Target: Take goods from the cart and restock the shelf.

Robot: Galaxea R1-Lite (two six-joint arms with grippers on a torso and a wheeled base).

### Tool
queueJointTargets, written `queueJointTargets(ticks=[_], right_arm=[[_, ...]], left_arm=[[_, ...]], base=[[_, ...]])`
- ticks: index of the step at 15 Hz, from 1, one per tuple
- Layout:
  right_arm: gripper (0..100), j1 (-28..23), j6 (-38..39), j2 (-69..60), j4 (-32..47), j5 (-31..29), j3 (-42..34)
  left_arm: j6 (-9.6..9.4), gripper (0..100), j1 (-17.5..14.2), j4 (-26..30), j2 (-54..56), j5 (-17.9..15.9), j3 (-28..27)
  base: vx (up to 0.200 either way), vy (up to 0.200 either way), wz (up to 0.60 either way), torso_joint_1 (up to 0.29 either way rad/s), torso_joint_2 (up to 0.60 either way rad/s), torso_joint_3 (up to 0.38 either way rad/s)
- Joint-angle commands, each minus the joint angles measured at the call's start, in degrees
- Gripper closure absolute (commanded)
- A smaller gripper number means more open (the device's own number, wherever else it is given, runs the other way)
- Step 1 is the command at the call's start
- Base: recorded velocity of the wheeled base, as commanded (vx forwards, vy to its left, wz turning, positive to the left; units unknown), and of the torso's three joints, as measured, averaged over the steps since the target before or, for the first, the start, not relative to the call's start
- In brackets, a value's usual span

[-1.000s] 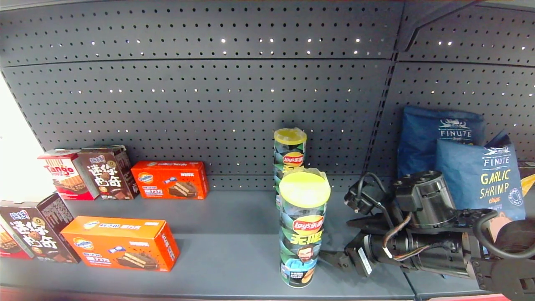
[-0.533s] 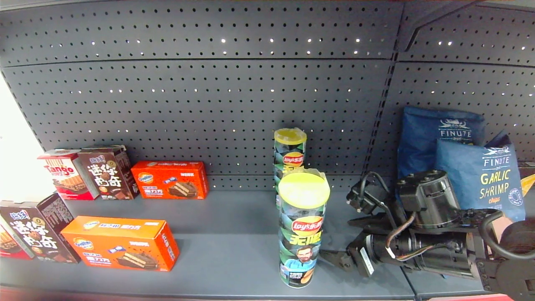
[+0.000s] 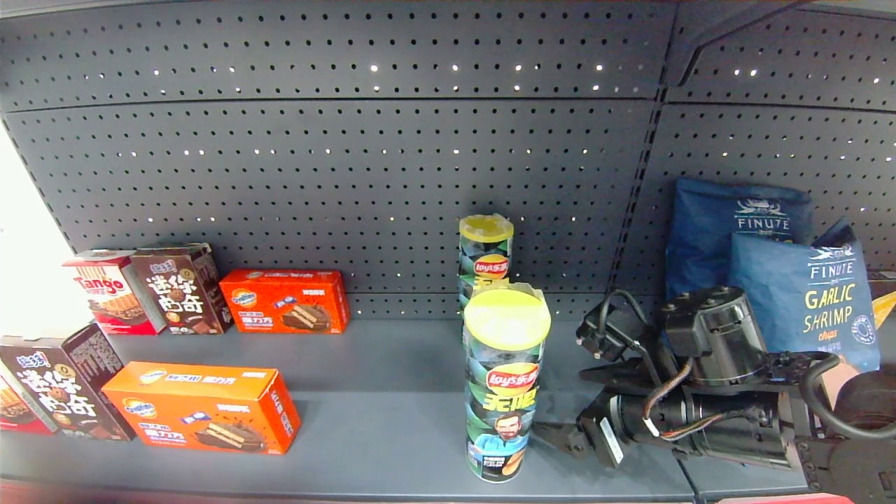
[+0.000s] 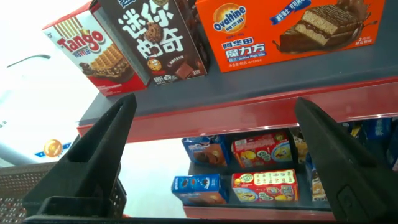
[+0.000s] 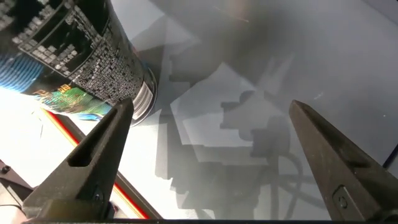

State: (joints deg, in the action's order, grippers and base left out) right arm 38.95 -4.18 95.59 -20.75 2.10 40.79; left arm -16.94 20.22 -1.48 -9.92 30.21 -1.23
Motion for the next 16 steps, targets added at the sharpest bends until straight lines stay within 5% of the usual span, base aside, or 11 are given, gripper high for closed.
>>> queueJointTargets(ticks=[1, 16], right_arm=[[0, 0.3, 0.0, 0.0, 0.0, 0.0, -0.1], [0, 1.2, 0.0, 0.7, -0.1, 0.0, -0.3]], left_arm=[[-0.02, 0, 0.0, 0.0, -0.1, 0.0, 0.0], [-0.02, 0, 0.0, 0.0, -0.1, 0.0, 0.0]], base=[[0.0, 0.0, 0.0, 0.0, 0.0, 0.0], [0.0, 0.0, 0.0, 0.0, 0.0, 0.0]])
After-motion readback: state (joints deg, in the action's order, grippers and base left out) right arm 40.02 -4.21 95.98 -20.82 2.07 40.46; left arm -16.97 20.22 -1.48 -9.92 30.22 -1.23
